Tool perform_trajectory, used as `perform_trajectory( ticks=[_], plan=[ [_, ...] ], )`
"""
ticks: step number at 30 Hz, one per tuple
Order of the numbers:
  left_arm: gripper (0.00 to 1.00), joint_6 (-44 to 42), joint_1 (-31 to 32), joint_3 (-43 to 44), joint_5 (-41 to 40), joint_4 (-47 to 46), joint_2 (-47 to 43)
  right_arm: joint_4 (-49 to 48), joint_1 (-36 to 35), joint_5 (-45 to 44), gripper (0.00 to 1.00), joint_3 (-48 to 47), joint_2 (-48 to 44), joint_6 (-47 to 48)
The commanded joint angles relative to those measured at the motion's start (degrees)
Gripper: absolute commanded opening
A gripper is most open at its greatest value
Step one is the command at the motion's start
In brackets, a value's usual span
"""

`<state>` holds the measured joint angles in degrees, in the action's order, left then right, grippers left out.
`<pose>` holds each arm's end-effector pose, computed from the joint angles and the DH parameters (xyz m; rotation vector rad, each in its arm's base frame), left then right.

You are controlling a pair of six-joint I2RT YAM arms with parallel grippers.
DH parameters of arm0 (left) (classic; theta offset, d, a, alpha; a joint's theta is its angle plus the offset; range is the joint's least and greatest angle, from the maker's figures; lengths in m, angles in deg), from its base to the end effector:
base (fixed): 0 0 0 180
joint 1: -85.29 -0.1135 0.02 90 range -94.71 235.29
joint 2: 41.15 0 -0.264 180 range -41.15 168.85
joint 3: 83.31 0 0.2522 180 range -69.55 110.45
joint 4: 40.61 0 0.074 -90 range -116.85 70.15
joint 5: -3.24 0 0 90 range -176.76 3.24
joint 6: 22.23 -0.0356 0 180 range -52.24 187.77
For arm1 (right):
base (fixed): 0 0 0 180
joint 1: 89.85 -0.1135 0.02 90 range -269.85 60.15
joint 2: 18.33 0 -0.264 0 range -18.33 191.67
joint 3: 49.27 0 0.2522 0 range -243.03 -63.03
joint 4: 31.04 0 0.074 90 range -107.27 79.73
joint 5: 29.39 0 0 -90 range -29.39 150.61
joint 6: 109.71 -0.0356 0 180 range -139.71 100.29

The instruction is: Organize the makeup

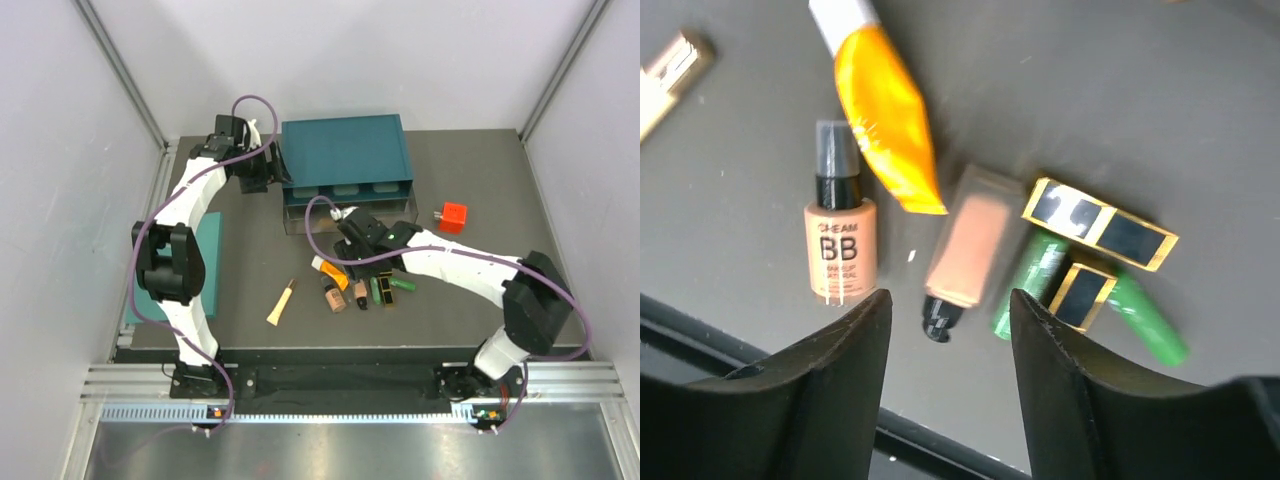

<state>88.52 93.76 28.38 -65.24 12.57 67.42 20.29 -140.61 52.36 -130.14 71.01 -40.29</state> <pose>0.4181 -0.0755 0.2954 -0.0948 2.4793 -0.6820 0.2072 0.2457 0.2459 -0.6328 2.5427 0.2587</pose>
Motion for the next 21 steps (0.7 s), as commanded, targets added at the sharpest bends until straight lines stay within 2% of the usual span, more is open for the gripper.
perform_trajectory(
  ticks=[1,5,11,17,21],
  plan=[
    [0.85,-1.4,0.3,0.4,-0.4,0.7,-2.3,-0.9,-1.1,5.2,0.50,0.1,4.0,0.8],
    [0.85,-1.6,0.2,0.3,-0.6,0.8,-2.2,-0.1,-1.4,6.6,0.50,-1.0,7.7,1.6],
    [0.86,-1.9,0.2,0.4,-0.9,1.1,-2.1,2.6,-1.8,3.2,0.49,-2.6,11.0,2.0],
    [0.86,-2.0,0.2,0.4,-1.0,1.3,-2.0,2.9,-2.0,3.0,0.40,-3.0,14.5,2.6],
    [0.86,-2.3,0.1,0.4,-1.0,1.2,-1.9,3.0,-2.2,2.4,0.39,-2.9,16.5,2.8]
  ],
)
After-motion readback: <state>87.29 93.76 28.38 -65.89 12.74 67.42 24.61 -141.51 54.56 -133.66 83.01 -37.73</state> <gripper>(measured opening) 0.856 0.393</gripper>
